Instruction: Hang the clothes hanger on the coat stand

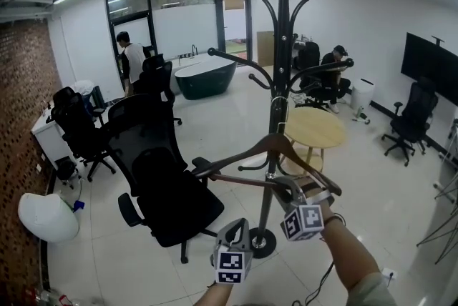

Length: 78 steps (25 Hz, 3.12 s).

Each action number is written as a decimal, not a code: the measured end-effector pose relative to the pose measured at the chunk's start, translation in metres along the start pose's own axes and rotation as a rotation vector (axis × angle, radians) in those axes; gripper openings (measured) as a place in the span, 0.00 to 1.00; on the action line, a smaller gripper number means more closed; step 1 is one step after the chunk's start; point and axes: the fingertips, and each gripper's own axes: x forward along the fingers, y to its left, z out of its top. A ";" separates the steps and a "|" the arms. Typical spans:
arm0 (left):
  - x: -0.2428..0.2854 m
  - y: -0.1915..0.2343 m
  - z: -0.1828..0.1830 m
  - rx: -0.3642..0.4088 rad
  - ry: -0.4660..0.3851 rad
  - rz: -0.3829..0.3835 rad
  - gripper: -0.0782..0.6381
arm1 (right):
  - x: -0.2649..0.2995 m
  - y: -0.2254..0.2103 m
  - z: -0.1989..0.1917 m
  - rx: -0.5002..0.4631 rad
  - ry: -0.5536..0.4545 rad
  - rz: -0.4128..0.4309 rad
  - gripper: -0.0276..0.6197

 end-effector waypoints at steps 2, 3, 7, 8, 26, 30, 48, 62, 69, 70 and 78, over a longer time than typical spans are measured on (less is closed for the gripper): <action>-0.001 0.005 -0.002 -0.009 0.004 0.019 0.11 | 0.006 0.002 -0.001 0.003 -0.004 0.007 0.11; -0.001 0.005 -0.002 -0.008 0.005 0.029 0.11 | 0.008 0.002 -0.002 0.000 -0.007 0.013 0.11; -0.004 -0.016 0.000 -0.003 0.016 0.085 0.11 | 0.002 0.010 -0.020 -0.001 -0.035 0.041 0.11; -0.005 -0.025 0.000 -0.007 0.020 0.109 0.11 | -0.002 0.013 -0.027 -0.001 -0.043 0.050 0.11; -0.049 -0.068 0.002 -0.011 0.048 0.249 0.11 | -0.031 0.010 -0.073 0.122 -0.104 0.011 0.30; -0.037 -0.059 -0.016 -0.020 0.022 0.231 0.11 | -0.056 0.014 -0.082 0.306 -0.153 -0.099 0.30; -0.033 -0.128 -0.125 -0.078 0.092 -0.114 0.11 | -0.177 0.210 -0.134 1.305 0.031 -0.295 0.05; -0.034 -0.227 -0.175 -0.036 0.204 -0.152 0.11 | -0.233 0.267 -0.191 1.443 0.080 -0.319 0.04; -0.035 -0.222 -0.176 -0.059 0.208 -0.129 0.11 | -0.228 0.277 -0.189 1.434 0.109 -0.255 0.04; -0.034 -0.222 -0.176 -0.062 0.207 -0.127 0.11 | -0.228 0.278 -0.188 1.425 0.109 -0.244 0.04; -0.039 -0.235 -0.172 -0.067 0.204 -0.153 0.11 | -0.239 0.272 -0.181 1.421 0.083 -0.239 0.04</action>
